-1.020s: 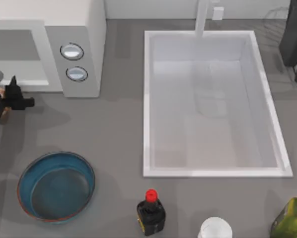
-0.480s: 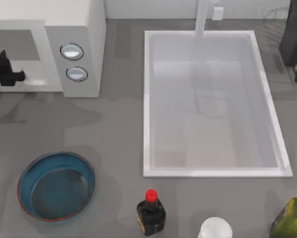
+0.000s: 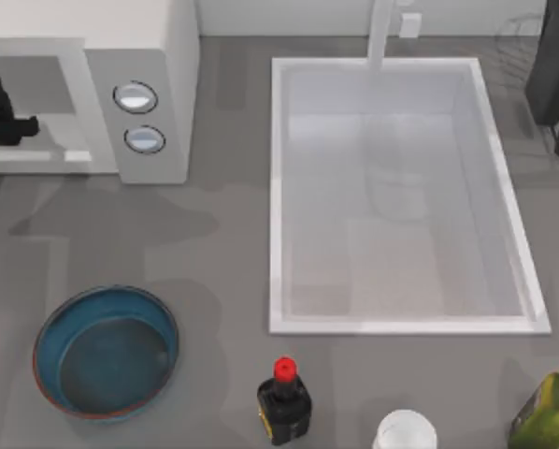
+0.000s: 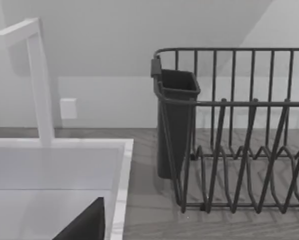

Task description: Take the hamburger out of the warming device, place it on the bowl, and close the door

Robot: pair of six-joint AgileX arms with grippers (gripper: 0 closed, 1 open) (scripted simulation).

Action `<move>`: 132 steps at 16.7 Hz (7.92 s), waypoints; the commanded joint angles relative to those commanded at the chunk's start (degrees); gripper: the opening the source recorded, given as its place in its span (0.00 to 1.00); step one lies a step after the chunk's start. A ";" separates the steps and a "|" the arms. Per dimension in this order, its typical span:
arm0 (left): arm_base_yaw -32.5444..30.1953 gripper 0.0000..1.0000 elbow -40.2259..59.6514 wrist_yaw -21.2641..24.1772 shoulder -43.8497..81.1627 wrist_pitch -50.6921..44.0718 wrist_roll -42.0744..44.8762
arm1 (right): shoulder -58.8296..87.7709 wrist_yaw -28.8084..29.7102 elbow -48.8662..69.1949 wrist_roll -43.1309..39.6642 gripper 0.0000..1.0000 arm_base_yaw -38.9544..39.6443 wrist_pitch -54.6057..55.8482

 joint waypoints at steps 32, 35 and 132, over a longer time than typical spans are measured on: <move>-48.00 0.00 44.50 -40.79 25.20 -149.30 -153.67 | 0.00 0.00 0.00 0.00 1.00 0.00 0.00; -48.49 0.00 44.41 -41.31 25.83 -150.51 -154.87 | 0.00 0.00 0.00 0.00 1.00 0.00 0.00; -7.09 0.17 -42.09 -9.11 -107.86 -54.28 -3.14 | 0.00 0.00 0.00 0.00 1.00 0.00 0.00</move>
